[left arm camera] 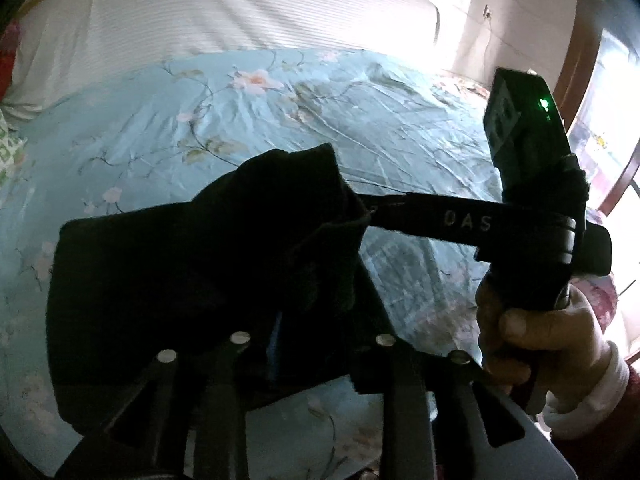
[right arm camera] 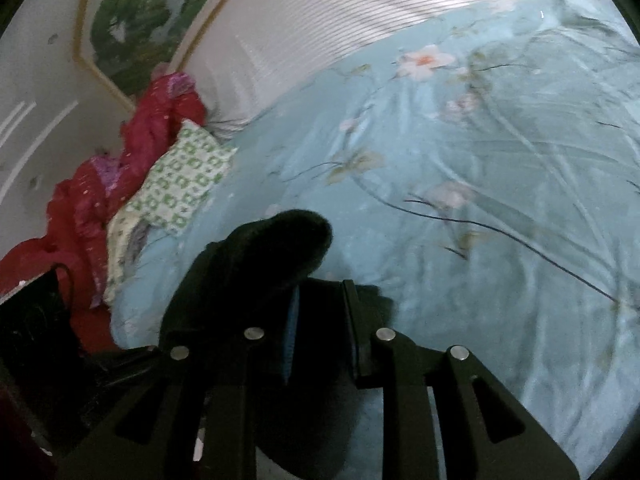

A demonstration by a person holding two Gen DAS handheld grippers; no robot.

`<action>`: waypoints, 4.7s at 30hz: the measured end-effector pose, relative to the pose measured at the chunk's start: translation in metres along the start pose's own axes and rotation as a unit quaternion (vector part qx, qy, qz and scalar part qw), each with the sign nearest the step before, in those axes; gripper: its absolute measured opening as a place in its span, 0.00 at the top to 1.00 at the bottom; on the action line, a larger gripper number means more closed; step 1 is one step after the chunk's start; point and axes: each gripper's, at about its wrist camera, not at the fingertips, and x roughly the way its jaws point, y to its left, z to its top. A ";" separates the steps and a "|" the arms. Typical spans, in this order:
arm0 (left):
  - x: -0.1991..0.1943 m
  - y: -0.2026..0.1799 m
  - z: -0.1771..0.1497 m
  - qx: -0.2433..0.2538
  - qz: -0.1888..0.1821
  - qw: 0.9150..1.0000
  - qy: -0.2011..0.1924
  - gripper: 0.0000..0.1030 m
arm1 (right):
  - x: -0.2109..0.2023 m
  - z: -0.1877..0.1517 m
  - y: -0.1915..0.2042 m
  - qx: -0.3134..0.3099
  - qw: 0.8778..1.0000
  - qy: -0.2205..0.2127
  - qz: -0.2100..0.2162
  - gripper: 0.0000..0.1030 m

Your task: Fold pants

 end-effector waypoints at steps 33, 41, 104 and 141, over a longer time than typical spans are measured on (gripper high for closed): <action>-0.084 0.132 -0.017 -0.179 -0.008 0.982 -0.060 0.22 | -0.028 -0.001 0.049 0.055 0.990 -0.069 -0.108 0.14; -0.071 0.161 -0.022 -0.214 -0.006 0.976 -0.044 0.21 | -0.009 -0.004 0.043 0.074 0.991 -0.045 -0.099 0.14; -0.006 0.188 -0.012 -0.227 -0.063 0.972 -0.002 0.66 | 0.011 -0.032 0.008 0.094 0.995 0.021 0.004 0.56; -0.050 0.300 0.013 -0.300 0.052 0.950 -0.068 0.67 | 0.144 0.063 0.083 -0.002 0.997 0.061 0.056 0.58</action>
